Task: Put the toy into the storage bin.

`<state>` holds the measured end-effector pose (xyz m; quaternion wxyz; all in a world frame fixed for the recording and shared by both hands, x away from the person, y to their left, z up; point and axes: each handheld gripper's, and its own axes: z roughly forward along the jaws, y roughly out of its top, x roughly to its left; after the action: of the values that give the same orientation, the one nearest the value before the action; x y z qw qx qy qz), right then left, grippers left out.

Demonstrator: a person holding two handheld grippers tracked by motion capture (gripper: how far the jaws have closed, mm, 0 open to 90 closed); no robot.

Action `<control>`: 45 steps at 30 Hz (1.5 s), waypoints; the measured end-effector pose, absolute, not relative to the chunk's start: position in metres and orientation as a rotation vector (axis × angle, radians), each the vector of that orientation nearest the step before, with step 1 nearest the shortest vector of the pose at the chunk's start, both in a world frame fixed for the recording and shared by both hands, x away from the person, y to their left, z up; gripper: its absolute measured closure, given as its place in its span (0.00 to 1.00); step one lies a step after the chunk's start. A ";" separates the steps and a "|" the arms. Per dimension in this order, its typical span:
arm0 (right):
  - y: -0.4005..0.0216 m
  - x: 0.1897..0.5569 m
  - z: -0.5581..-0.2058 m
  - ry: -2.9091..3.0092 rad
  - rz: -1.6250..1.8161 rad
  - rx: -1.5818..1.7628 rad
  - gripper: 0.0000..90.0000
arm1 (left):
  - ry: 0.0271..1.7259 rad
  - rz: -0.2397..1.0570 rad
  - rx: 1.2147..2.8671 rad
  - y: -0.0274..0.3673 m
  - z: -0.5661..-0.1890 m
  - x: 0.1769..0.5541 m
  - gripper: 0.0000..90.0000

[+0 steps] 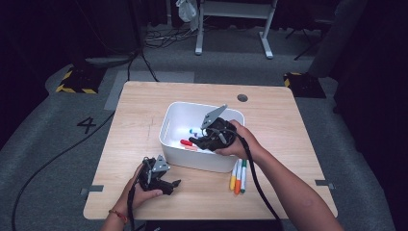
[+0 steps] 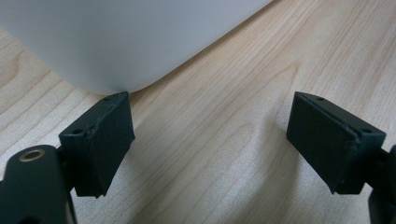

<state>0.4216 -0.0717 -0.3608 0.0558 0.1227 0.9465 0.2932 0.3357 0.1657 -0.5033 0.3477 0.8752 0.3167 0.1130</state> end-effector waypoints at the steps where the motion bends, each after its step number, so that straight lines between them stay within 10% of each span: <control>1: -0.070 0.421 -0.362 2.889 0.869 0.355 0.83 | 0.822 0.293 2.270 0.166 -0.503 0.336 0.17; 13: -0.059 0.422 -0.368 2.970 0.766 0.328 0.82 | 0.821 0.295 2.269 0.166 -0.503 0.336 0.17; 25: -0.070 0.418 -0.359 2.835 0.894 0.383 0.61 | 0.822 0.293 2.269 0.166 -0.503 0.336 0.17; 45: -0.196 0.363 -0.347 2.389 1.162 0.567 0.41 | 0.822 0.293 2.269 0.166 -0.503 0.336 0.17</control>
<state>0.3634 -0.1965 -0.3467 0.2108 0.2039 0.8597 0.4182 0.3355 0.1656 -0.5033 0.3478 0.8751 0.3169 0.1129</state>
